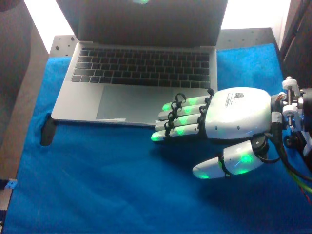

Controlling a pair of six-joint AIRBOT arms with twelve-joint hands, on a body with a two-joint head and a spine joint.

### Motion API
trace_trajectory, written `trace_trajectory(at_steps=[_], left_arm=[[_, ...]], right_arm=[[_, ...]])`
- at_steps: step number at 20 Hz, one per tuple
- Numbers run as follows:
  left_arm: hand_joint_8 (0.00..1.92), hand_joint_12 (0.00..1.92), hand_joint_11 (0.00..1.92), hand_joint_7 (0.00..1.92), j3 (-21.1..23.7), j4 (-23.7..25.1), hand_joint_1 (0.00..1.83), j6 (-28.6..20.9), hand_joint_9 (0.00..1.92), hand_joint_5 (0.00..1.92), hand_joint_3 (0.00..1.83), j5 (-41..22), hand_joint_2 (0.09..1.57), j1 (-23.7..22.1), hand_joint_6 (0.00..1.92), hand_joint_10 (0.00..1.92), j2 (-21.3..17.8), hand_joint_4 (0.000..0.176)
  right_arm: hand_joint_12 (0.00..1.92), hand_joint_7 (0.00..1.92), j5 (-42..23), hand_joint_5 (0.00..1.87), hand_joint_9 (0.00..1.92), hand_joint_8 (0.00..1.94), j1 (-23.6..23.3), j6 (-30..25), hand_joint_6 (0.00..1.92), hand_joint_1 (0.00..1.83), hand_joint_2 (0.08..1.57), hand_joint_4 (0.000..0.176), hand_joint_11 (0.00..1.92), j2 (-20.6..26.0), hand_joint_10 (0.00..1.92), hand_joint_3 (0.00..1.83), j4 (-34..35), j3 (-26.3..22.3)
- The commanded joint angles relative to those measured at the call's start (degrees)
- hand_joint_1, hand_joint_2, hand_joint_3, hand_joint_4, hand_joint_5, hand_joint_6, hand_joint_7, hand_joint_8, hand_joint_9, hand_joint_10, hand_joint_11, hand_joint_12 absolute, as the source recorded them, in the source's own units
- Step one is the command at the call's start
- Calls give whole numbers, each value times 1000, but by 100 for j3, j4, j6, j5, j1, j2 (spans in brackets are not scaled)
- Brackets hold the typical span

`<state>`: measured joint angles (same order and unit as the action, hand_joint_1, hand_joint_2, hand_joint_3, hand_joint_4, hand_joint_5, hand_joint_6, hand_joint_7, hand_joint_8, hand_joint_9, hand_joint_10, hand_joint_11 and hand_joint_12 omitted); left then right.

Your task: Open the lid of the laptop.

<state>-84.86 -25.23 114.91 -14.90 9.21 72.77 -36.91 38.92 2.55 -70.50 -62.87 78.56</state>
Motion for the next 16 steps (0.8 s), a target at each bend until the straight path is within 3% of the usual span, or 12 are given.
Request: trace_trajectory(at_steps=[1, 2, 5, 6, 11, 13, 16], left_arm=[[0, 0, 0, 0, -44, 52, 543, 41, 0, 0, 5, -567, 912, -82, 0, 0, 35, 40], [0, 0, 0, 0, -122, 37, 538, 41, 0, 0, 7, -488, 918, -83, 0, 0, 72, 36], [0, 0, 0, 0, -331, -171, 549, 41, 0, 0, 10, -359, 938, -84, 0, 0, 145, 50], [0, 0, 0, 0, -376, -271, 535, 41, 0, 0, 8, -330, 939, -84, 0, 0, 151, 46], [0, 0, 0, 0, -397, -344, 517, 41, 0, 0, 7, -297, 949, -72, 0, 0, 172, 79], [0, 0, 0, 0, -408, -344, 540, 41, 0, 0, 8, -296, 958, -72, 0, 0, 192, 71], [0, 0, 0, 0, -401, -353, 536, 41, 0, 0, 7, -294, 962, -70, 0, 0, 197, 73]], right_arm=[[4, 90, -429, 103, 30, 11, -81, -29, 6, 0, 1378, 0, 11, -30, 8, 0, 309, 7], [0, 90, -429, 99, 25, 10, -81, -29, 4, 0, 1377, 0, 1, -30, 5, 0, 309, 11], [0, 48, -429, 76, 0, 0, -152, -29, 0, 0, 1373, 0, 0, -71, 0, 0, 309, 69], [0, 42, -429, 71, 0, 0, -191, -29, 0, 0, 1379, 0, 0, -99, 0, 2, 309, 93], [1, 58, -424, 75, 4, 3, -344, -29, 2, 81, 1367, 0, 3, -196, 1, 0, 307, 243], [0, 41, -363, 71, 3, 1, -396, -29, 2, 166, 1362, 0, 0, -284, 0, 0, 300, 380], [0, 70, -139, 111, 0, 9, -399, -29, 12, 193, 1350, 0, 0, -443, 0, 0, 244, 539]])
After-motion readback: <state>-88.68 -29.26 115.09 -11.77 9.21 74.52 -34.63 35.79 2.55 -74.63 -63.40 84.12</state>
